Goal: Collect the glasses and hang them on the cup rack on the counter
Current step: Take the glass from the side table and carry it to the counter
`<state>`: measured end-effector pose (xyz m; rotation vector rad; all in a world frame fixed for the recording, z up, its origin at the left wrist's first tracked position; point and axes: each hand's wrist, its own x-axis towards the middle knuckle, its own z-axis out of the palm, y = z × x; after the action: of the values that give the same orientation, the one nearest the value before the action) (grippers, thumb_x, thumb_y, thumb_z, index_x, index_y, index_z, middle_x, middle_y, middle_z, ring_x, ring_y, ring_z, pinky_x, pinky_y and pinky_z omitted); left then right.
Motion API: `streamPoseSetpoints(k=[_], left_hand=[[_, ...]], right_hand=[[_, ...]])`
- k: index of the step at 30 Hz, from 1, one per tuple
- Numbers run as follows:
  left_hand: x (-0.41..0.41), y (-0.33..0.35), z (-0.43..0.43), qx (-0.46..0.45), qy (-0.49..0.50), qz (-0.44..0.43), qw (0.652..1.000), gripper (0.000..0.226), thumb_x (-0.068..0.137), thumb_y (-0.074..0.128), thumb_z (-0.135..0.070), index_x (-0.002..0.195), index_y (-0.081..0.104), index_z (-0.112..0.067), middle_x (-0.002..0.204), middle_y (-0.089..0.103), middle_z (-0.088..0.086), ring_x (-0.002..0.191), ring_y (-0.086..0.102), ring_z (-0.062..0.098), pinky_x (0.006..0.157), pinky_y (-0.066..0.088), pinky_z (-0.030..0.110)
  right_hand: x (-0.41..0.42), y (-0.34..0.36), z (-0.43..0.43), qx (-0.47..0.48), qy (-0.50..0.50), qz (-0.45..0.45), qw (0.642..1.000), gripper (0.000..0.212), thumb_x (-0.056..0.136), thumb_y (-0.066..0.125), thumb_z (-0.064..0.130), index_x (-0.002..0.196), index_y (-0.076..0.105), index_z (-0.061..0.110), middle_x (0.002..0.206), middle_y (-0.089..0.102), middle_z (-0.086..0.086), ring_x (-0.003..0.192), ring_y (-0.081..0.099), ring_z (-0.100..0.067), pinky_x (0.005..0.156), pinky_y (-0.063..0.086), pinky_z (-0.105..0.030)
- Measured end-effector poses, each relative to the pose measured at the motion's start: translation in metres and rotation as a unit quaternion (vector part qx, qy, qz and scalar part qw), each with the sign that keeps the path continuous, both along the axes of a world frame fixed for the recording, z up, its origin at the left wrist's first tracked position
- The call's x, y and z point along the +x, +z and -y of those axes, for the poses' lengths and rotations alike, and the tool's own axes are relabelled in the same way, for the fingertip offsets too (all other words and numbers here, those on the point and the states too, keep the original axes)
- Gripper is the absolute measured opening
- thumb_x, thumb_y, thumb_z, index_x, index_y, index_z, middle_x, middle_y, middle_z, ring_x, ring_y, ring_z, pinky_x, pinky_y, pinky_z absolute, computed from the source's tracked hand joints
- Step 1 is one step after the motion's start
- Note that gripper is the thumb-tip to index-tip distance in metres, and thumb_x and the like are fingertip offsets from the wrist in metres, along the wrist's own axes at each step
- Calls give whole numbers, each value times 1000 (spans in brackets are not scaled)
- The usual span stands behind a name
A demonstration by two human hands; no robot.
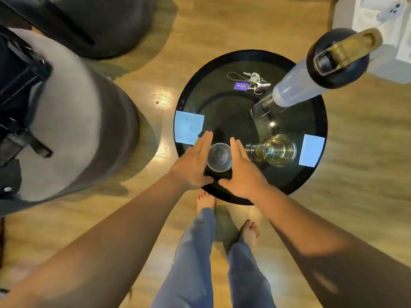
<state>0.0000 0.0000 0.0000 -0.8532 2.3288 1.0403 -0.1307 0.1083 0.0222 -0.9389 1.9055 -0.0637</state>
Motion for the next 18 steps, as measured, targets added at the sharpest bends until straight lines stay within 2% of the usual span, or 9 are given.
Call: streamPoseSetpoints(k=[2, 4, 6, 9, 11, 15, 18], left_hand=[[-4, -10, 0, 6, 18, -5, 1000, 117, 77, 83, -26, 154, -5, -28, 164, 17, -2, 141, 38, 28, 105, 47, 43], [-4, -21, -3, -2, 12, -3, 1000, 106, 82, 79, -24, 154, 3, -28, 161, 28, 0, 135, 48, 28, 102, 50, 42], [-5, -28, -3, 4, 24, -9, 1000, 89, 86, 75, -24, 152, 16, -28, 155, 39, 0, 129, 54, 28, 103, 50, 42], [-4, -31, -2, 14, 30, -22, 999, 77, 87, 75, -22, 147, 27, -28, 147, 49, 0, 123, 58, 27, 102, 50, 41], [-3, -30, 0, 19, 26, -28, 999, 77, 86, 76, -23, 146, 29, -27, 145, 50, 0, 123, 58, 26, 103, 50, 41], [1, -15, 3, 1, 18, -51, 999, 74, 84, 78, -25, 143, 33, -26, 139, 54, 0, 117, 60, 25, 98, 52, 38], [7, 11, 7, -10, 20, -97, 995, 69, 81, 80, -26, 137, 40, -24, 130, 60, 0, 107, 64, 23, 87, 54, 33]], right_hand=[[2, -10, 2, -7, 5, 2, 1000, 112, 87, 73, 30, 155, -16, 22, 166, -15, 0, 136, 46, -27, 96, 50, -36], [7, -21, 0, -8, 3, 0, 1000, 107, 89, 72, 28, 156, -11, 22, 167, -10, 0, 130, 53, -28, 94, 53, -38], [9, -28, 1, -26, -31, -9, 999, 98, 90, 71, 22, 157, 0, 22, 167, 4, 0, 126, 56, -30, 95, 53, -43], [9, -33, 2, -63, -58, -28, 996, 84, 89, 72, 19, 153, 18, 20, 160, 25, -1, 118, 60, -31, 91, 55, -46], [9, -34, 2, -68, -56, -29, 996, 81, 87, 73, 21, 150, 22, 21, 156, 32, -1, 115, 61, -30, 88, 56, -46], [11, -22, 1, -80, -49, -40, 995, 85, 86, 75, 22, 151, 21, 24, 155, 34, 0, 114, 62, -29, 86, 57, -46], [12, 1, 2, -108, -39, -55, 992, 87, 84, 77, 22, 151, 20, 25, 155, 35, 1, 116, 61, -29, 86, 56, -45]])
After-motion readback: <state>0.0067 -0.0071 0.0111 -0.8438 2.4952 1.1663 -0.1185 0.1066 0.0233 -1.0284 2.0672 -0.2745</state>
